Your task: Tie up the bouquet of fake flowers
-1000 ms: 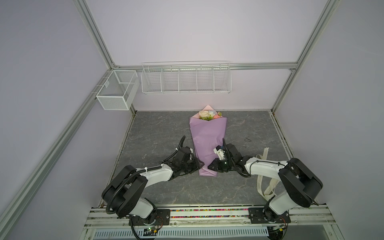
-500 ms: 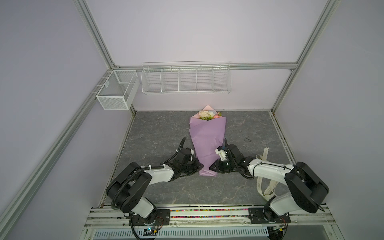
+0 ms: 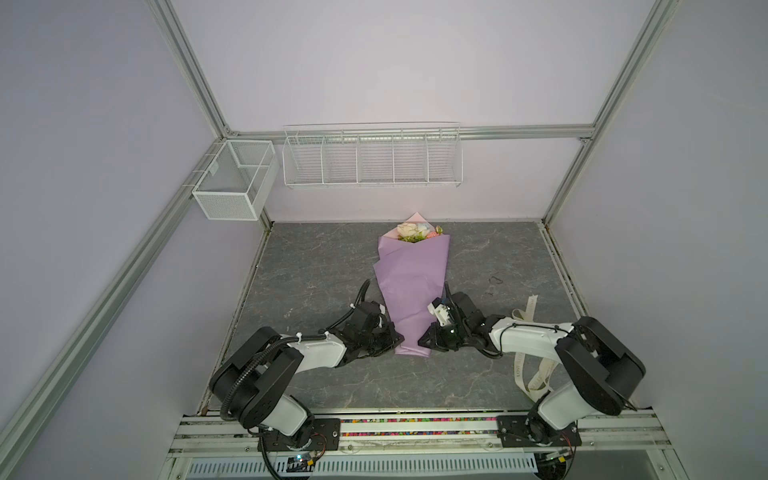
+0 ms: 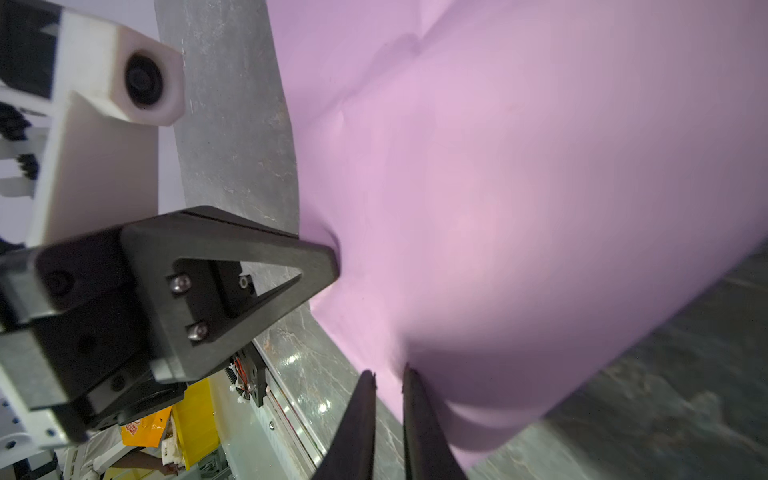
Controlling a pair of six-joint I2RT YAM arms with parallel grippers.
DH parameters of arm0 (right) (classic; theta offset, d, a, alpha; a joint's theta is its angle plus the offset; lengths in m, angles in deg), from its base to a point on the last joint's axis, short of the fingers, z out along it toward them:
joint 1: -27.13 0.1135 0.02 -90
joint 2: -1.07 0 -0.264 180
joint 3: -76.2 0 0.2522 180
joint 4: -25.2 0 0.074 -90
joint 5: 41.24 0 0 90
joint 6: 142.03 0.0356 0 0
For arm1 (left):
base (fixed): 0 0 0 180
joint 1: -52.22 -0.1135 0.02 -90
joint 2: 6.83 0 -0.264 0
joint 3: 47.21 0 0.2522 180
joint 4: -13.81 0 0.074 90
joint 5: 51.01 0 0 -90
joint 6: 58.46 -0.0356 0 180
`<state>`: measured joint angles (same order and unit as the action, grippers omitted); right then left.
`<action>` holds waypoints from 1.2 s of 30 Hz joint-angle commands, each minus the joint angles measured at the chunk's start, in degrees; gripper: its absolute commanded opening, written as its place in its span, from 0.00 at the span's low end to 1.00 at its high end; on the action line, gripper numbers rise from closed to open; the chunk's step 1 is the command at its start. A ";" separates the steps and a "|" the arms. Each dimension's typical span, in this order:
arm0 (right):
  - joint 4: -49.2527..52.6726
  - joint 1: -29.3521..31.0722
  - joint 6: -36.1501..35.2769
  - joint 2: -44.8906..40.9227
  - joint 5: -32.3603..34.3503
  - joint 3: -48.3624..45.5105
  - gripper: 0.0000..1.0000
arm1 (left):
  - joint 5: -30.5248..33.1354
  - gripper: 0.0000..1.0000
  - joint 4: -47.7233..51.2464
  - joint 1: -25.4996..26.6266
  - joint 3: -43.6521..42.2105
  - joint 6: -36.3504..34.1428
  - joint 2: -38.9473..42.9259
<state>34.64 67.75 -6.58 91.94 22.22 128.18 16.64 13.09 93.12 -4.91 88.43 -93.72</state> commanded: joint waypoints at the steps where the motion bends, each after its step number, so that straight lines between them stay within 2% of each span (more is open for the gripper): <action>1: -3.52 0.26 1.39 2.47 -0.79 -2.47 0.17 | 1.51 0.00 1.31 0.23 0.47 -1.72 -0.75; 6: -4.32 0.31 1.96 2.53 -0.24 -3.17 0.17 | 1.70 0.00 1.89 0.23 0.73 -2.52 -2.04; 11: -1.33 -0.54 0.86 -1.98 0.32 -2.04 0.17 | 1.69 0.00 2.06 0.23 0.81 -2.76 -2.49; 16: 2.23 -4.64 -2.08 -4.59 -0.43 0.55 0.18 | 2.05 0.00 3.58 0.23 1.50 -3.58 -2.16; 22: 0.81 -10.30 -3.70 0.40 -2.15 3.65 0.18 | 1.87 0.00 5.14 0.23 2.67 -4.48 -2.38; 31: -2.60 -11.53 -2.15 9.65 -3.10 5.81 0.17 | 1.61 0.00 5.95 0.23 2.93 -4.99 -3.26; 36: -1.69 -12.55 -2.55 8.01 -4.13 7.51 0.17 | 1.71 0.00 6.74 0.23 2.94 -5.51 -3.19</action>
<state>32.42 55.97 -8.77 100.77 18.70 133.99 17.78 17.25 93.12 -3.01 83.95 -96.10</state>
